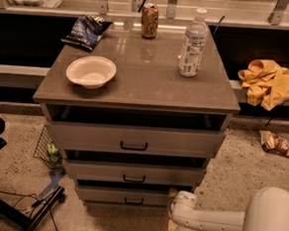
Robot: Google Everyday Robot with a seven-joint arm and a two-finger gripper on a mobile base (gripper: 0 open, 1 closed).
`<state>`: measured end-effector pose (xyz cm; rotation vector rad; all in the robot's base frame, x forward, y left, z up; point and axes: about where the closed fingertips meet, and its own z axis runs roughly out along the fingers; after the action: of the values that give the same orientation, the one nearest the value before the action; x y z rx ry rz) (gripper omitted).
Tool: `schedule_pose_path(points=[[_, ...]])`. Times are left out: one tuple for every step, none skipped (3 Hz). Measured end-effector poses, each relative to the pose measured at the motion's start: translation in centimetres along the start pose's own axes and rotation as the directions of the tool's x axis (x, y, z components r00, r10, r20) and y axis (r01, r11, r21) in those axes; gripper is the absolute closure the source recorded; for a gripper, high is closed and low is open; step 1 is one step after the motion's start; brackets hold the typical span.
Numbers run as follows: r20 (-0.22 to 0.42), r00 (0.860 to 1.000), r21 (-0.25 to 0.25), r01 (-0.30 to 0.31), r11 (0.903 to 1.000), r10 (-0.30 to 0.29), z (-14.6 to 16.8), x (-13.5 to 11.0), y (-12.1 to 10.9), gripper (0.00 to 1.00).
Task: Open bottom drawer
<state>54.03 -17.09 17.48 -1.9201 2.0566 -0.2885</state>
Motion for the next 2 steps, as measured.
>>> schedule_pose_path(points=[[-0.004, 1.000, -0.024, 0.017, 0.9996, -0.017, 0.87, -0.61, 0.33, 0.13], [-0.004, 1.000, -0.025, 0.017, 0.9995, -0.017, 0.93, -0.64, 0.42, 0.37]])
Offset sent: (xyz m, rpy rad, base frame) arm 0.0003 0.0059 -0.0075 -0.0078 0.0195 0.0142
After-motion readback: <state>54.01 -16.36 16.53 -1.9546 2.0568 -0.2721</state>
